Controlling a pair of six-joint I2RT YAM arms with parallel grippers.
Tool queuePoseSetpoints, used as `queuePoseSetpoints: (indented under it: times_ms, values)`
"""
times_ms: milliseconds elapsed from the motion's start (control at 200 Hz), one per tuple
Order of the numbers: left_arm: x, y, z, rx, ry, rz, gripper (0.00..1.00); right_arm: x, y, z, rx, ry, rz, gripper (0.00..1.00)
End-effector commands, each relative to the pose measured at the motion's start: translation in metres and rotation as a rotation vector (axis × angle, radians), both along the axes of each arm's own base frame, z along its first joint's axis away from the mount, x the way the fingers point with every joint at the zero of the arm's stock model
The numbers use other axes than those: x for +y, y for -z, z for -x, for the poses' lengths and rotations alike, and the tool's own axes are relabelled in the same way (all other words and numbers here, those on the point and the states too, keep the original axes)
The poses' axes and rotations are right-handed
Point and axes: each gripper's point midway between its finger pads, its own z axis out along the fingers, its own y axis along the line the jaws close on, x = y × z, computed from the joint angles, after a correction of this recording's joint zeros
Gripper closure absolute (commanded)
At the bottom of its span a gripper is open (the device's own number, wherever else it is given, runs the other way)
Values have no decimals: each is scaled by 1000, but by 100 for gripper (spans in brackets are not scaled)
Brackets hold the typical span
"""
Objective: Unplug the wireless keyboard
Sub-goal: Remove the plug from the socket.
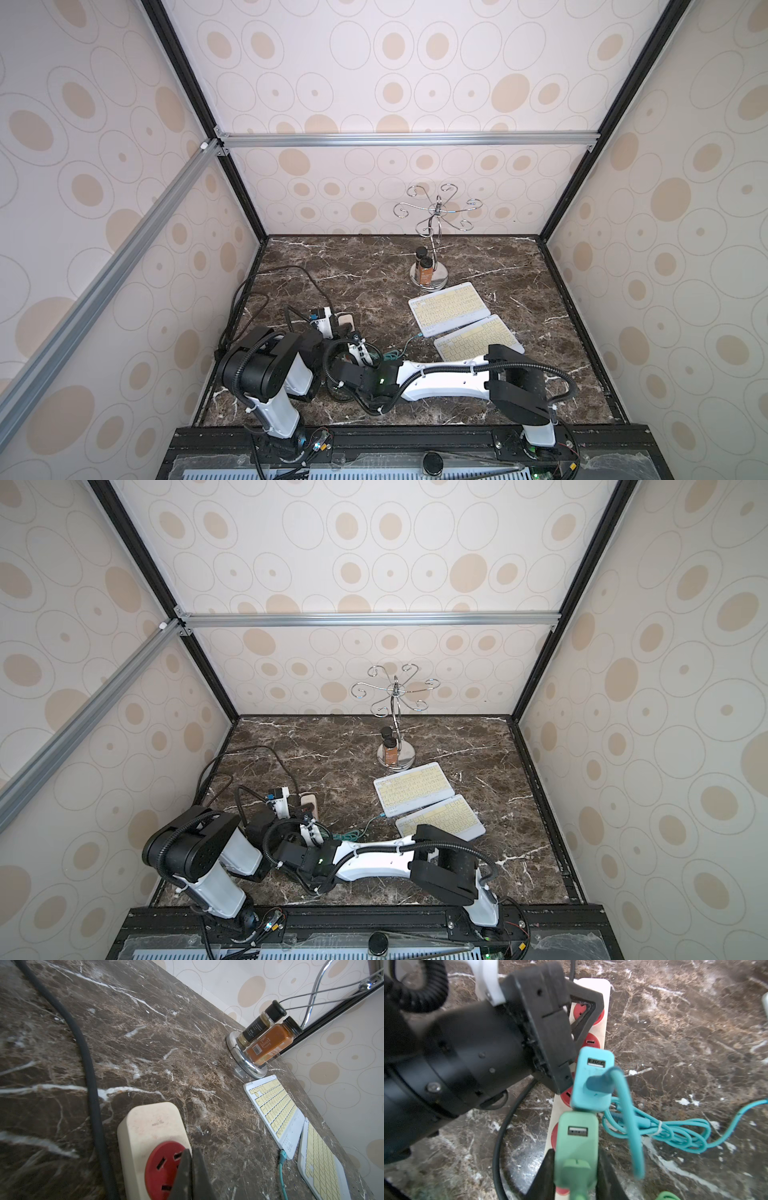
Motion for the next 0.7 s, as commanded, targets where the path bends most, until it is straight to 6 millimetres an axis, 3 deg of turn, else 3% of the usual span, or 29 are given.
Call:
queuePoseSetpoints:
  times_ms: [0, 215, 435, 695]
  values:
    - [2, 48, 30, 197, 32, -53, 100, 15, -3, -8, 37, -1, -135, 100]
    - [2, 49, 30, 199, 31, -52, 100, 19, -5, -3, 12, -24, -89, 100]
    - [2, 50, 29, 198, 30, -56, 100, 23, -24, -5, -117, 7, 42, 100]
    - [2, 50, 29, 200, 32, -56, 100, 16, -24, -5, -120, 35, 2, 100]
